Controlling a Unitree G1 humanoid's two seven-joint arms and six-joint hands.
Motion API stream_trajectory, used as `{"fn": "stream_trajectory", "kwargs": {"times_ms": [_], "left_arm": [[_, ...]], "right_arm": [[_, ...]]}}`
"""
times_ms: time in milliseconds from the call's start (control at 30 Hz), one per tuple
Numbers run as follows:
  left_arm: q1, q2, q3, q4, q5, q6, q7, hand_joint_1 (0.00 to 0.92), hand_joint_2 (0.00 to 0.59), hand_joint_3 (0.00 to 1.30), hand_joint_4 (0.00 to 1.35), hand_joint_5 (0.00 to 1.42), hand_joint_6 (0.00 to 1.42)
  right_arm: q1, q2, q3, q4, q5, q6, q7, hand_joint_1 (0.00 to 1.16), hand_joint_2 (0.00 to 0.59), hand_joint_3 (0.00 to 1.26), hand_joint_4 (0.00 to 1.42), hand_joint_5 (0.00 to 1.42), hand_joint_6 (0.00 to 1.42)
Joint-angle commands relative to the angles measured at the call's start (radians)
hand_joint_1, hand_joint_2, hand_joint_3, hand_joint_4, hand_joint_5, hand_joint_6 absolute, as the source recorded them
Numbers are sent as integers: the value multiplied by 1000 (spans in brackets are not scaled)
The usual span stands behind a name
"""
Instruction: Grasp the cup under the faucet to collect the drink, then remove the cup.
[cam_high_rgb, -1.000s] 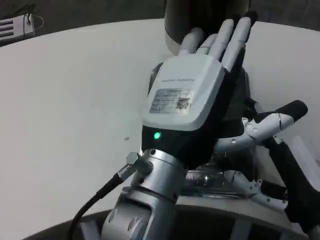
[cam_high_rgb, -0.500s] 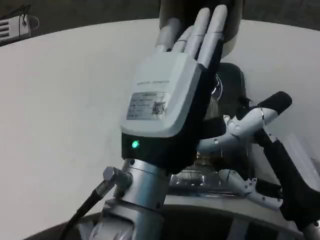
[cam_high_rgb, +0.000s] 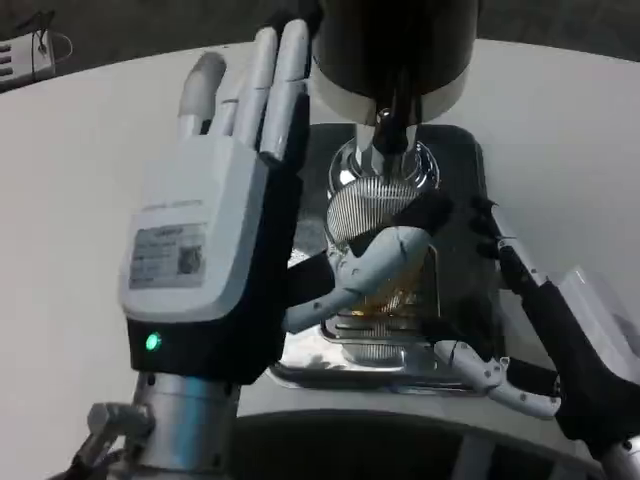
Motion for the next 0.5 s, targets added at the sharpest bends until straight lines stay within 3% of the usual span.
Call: {"fn": "stream_trajectory", "kwargs": {"times_ms": [33, 500], "left_arm": [[93, 21, 24, -40, -5, -29, 24, 0, 160, 0, 0, 134, 0], [378, 65, 65, -59, 18, -87, 77, 0, 156, 0, 0, 125, 0]], "right_arm": [[-11, -7, 6, 10, 11, -16, -4, 476, 286, 0, 66, 144, 251], [-50, -8, 13, 41, 42, -13, 2, 487, 279, 0, 64, 144, 251]]}}
